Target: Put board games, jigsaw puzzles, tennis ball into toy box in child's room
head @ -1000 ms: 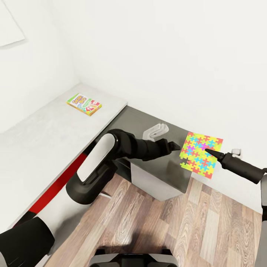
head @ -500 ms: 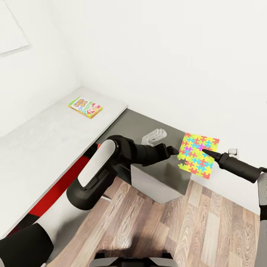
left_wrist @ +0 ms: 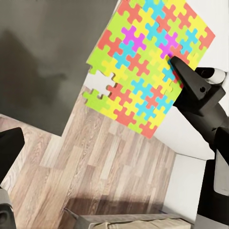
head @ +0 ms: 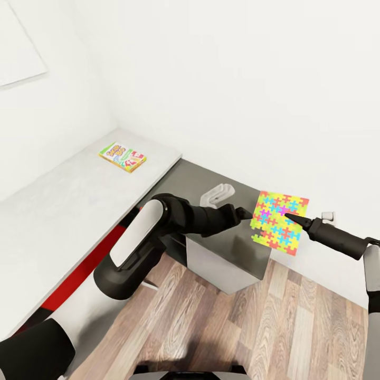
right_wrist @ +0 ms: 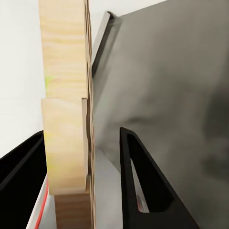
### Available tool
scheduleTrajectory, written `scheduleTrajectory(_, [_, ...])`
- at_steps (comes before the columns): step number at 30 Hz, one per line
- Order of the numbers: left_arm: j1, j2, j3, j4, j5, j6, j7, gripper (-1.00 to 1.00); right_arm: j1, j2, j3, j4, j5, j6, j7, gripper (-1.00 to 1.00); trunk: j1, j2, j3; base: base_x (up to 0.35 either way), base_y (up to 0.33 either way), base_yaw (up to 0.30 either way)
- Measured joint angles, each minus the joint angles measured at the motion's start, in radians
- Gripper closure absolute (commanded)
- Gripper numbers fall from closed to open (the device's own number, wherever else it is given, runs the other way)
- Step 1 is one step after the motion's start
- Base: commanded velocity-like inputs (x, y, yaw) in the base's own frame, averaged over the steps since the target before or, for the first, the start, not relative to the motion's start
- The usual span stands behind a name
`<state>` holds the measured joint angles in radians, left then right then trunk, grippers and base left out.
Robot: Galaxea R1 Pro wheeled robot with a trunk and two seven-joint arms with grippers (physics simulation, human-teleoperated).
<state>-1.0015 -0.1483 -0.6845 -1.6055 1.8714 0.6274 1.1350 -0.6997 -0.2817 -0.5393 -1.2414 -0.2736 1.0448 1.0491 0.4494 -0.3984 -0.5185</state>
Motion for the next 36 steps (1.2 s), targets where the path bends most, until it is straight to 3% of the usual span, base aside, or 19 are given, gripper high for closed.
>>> scheduleTrajectory(13, [0.006,0.003,0.002,0.0,0.0,-0.004,-0.005,-1.0,0.0,0.0,0.002,-0.002,-0.001,0.0,0.0,1.0,0.0,0.0,0.021,0.0,0.0,0.0])
scheduleTrajectory(23, [0.059,0.015,0.06,0.0,-0.001,0.002,-0.052,-1.0,0.0,-0.001,0.003,-0.007,-0.004,0.0,0.0,1.0,0.0,0.0,0.038,0.0,0.0,0.0])
scheduleTrajectory(36, [0.087,0.021,0.085,0.002,-0.002,0.006,-0.118,-1.0,0.001,-0.002,0.008,-0.012,-0.008,0.0,0.007,1.0,0.0,0.0,0.059,0.0,0.0,0.0])
